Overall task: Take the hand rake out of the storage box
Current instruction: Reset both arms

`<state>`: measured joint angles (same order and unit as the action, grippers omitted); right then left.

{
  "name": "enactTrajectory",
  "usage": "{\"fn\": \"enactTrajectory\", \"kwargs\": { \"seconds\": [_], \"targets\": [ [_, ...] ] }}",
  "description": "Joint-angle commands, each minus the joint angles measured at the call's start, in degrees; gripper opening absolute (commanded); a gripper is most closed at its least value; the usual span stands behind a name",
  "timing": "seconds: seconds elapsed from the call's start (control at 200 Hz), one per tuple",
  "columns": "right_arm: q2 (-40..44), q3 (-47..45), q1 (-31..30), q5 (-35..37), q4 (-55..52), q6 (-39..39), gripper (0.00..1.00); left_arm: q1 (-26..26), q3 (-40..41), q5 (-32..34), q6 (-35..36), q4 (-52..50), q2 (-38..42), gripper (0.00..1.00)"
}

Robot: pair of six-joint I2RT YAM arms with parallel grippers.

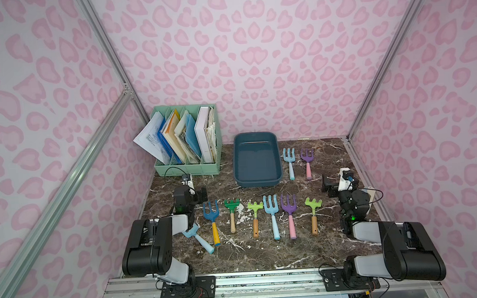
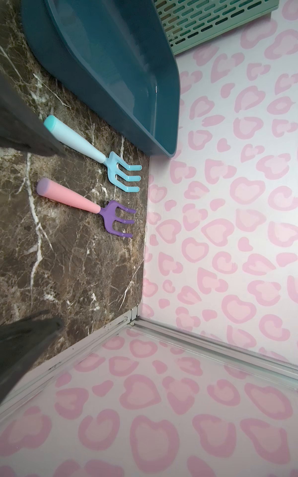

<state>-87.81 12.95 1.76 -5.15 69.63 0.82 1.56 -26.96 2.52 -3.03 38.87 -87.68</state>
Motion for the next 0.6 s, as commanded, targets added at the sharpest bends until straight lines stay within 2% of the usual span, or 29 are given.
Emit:
{"fn": "enactTrajectory", "kwargs": {
  "seconds": [0.0, 0.595],
  "targets": [
    [0.1, 0.5, 0.0, -0.2, 1.5, -0.1, 0.99, 0.1, -0.4, 0.4, -0.2, -0.2, -0.1, 0.99],
    [0.1, 0.4, 0.0, -0.3, 1.5, -0.1, 0.99, -0.4, -0.6, 1.2, 0.1, -0.5, -0.1, 0.99]
  ]
}}
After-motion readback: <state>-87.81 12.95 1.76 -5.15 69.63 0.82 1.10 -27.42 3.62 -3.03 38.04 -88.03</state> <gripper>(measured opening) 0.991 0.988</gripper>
